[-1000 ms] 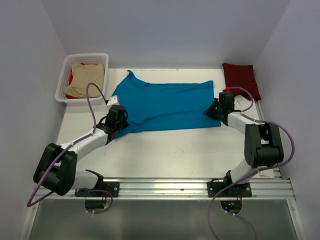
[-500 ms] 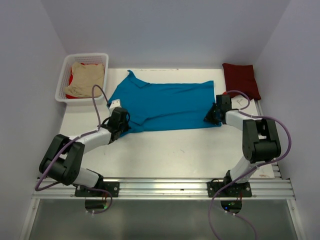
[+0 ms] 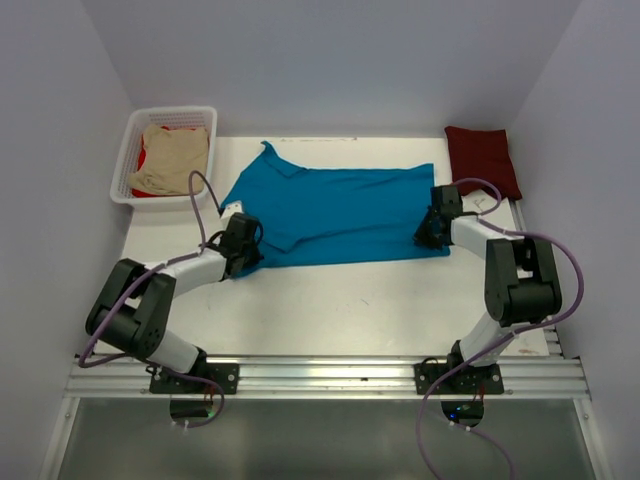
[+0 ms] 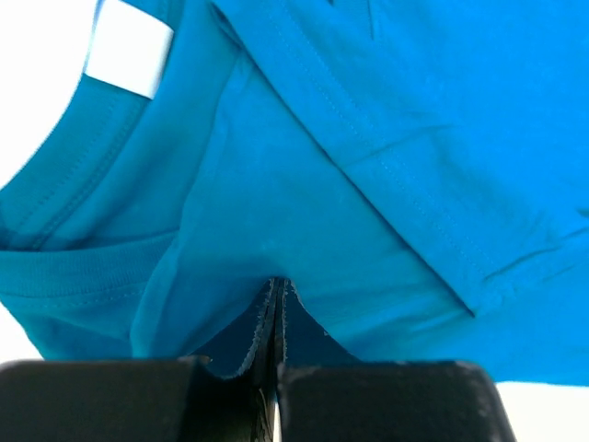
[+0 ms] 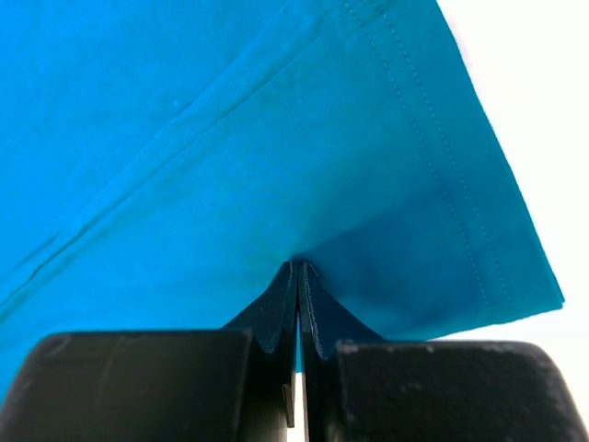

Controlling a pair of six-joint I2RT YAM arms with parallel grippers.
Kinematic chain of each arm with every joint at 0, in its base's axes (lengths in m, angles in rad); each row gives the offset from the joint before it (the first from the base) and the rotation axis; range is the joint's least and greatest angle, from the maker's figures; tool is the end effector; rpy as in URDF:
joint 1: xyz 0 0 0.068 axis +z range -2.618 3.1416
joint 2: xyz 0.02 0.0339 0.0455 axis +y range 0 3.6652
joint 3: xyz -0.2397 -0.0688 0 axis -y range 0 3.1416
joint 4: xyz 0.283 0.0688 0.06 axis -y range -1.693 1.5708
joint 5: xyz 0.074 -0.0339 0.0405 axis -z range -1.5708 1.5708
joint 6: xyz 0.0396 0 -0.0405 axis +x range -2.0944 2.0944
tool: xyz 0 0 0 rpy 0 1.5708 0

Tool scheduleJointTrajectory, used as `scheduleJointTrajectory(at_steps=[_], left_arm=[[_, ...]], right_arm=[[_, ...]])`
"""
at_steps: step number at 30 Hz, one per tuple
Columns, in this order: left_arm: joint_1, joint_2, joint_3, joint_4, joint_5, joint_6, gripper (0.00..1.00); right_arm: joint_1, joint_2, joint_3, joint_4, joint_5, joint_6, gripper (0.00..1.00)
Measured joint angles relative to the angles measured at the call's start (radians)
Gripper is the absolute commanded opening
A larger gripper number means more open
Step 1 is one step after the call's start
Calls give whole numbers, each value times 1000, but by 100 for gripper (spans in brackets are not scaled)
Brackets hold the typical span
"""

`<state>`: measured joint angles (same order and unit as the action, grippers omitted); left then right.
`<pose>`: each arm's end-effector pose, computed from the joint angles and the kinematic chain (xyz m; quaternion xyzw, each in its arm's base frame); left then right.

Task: Fold and stack the t-shirts
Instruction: Fold the tshirt

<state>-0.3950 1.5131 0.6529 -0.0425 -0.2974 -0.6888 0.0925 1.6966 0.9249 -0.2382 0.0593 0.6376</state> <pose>0.2865 -0.1069 0.0896 -0.1848 0.9171 -0.0473 0.3500 0.3538 0.0305 0.1008 0.2665 0.9228 0.0722 0.2686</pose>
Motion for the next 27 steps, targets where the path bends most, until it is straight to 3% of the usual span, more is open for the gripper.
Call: scheduleJointTrajectory(at_steps=[11, 21, 23, 24, 26, 27], left_arm=[[-23, -163, -56, -255, 190, -98, 0], [-42, -308, -103, -412, 223, -132, 0], [-53, -362, -92, -460, 204, -132, 0], [-58, -389, -77, -480, 195, -132, 6], [-66, -433, -36, -498, 177, -129, 16], [-67, -447, -19, -497, 170, -127, 27]], right_arm=[[0, -69, -38, -125, 55, -22, 0], [16, -176, -119, -190, 30, -39, 0], [60, -225, -125, -219, 20, -49, 8], [95, -257, -124, -225, 16, -56, 23], [172, -311, -105, -234, 6, -72, 36], [211, -335, -85, -237, -2, -82, 40]])
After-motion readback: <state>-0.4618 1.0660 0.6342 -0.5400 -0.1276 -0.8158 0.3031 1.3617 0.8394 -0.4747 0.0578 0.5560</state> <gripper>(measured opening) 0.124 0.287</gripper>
